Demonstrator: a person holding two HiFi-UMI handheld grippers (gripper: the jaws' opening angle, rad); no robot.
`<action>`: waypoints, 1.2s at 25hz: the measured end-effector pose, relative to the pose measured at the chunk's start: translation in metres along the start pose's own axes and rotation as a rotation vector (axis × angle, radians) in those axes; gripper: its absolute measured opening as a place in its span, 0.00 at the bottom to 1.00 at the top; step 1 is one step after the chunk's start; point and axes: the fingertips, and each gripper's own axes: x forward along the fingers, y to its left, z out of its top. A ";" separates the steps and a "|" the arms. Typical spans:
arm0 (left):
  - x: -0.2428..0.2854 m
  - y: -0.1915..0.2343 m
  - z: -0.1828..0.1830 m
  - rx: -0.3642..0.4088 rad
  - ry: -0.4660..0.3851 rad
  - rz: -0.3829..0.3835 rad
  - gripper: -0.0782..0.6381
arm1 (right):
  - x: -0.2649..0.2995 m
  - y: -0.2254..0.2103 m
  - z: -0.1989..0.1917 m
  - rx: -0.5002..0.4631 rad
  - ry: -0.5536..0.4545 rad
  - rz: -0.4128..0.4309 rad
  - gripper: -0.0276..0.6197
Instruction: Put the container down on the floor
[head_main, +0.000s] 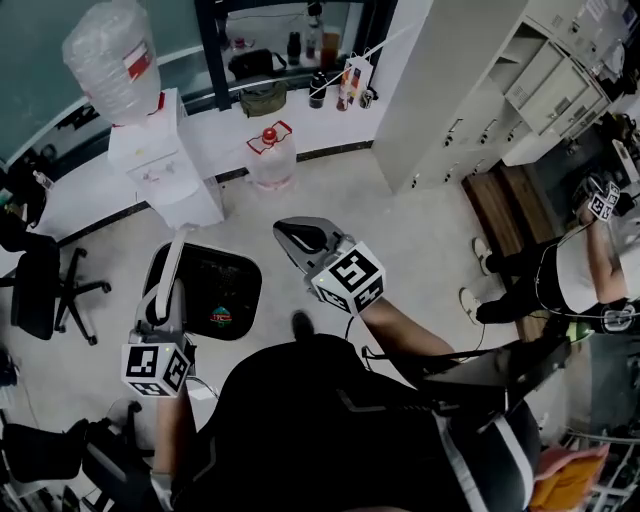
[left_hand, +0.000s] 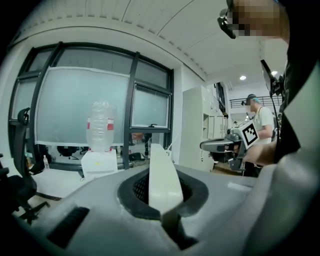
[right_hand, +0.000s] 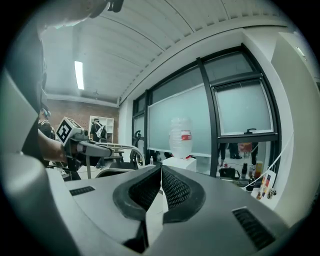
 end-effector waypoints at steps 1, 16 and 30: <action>0.010 -0.001 0.004 -0.002 -0.001 0.003 0.12 | 0.001 -0.009 0.001 -0.007 0.007 0.008 0.05; 0.106 -0.002 0.024 -0.060 0.013 0.092 0.12 | 0.020 -0.101 -0.017 0.008 0.015 0.073 0.05; 0.185 0.029 0.028 0.007 0.015 -0.051 0.12 | 0.091 -0.149 -0.004 -0.079 0.029 0.107 0.05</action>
